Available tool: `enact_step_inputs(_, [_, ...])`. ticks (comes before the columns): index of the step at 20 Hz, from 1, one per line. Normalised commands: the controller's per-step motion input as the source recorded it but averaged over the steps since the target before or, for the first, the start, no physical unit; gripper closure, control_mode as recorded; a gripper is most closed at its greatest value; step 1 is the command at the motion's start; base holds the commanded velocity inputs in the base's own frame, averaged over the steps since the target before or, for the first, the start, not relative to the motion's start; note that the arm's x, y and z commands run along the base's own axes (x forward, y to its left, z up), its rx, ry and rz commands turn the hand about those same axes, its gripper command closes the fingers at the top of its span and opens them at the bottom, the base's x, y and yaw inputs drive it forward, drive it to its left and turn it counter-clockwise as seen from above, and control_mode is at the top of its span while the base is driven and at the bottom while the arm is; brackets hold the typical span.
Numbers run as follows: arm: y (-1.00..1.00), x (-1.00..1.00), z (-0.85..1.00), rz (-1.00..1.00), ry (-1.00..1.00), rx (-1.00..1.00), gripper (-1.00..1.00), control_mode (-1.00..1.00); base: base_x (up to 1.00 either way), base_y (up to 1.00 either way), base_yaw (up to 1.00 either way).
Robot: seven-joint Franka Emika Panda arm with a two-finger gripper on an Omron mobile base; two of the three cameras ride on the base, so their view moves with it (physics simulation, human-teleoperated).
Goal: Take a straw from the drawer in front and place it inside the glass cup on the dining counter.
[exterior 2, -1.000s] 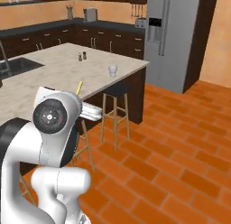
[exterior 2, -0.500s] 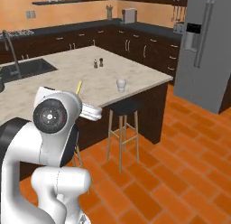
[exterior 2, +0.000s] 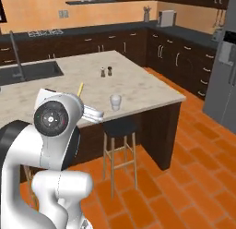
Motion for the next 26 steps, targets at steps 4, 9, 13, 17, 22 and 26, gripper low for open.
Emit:
enact_step_inputs(4, [0.0, 0.0, 0.0, 0.0, 0.0, 0.0, 1.0, 1.0, 0.87, -0.72, 0.42])
enact_step_inputs(9, [0.0, 0.0, 0.0, 0.0, 0.0, 0.0, 1.0, 1.0, 0.84, -0.68, 0.44])
enact_step_inputs(13, [0.0, 0.0, 0.0, 0.0, 0.0, 0.0, 1.0, 1.0, 0.78, -0.64, 0.47])
enact_step_inputs(17, [0.0, 0.0, 0.0, 0.0, 0.0, 0.0, 1.0, 1.0, 0.73, -0.46, 0.5])
enact_step_inputs(22, [0.0, 0.0, 0.0, 0.0, 0.0, 0.0, 1.0, 1.0, 0.6, -0.3, 0.45])
enact_step_inputs(26, [0.0, 0.0, 0.0, 0.0, 0.0, 0.0, 1.0, 1.0, 0.43, -0.14, 0.22])
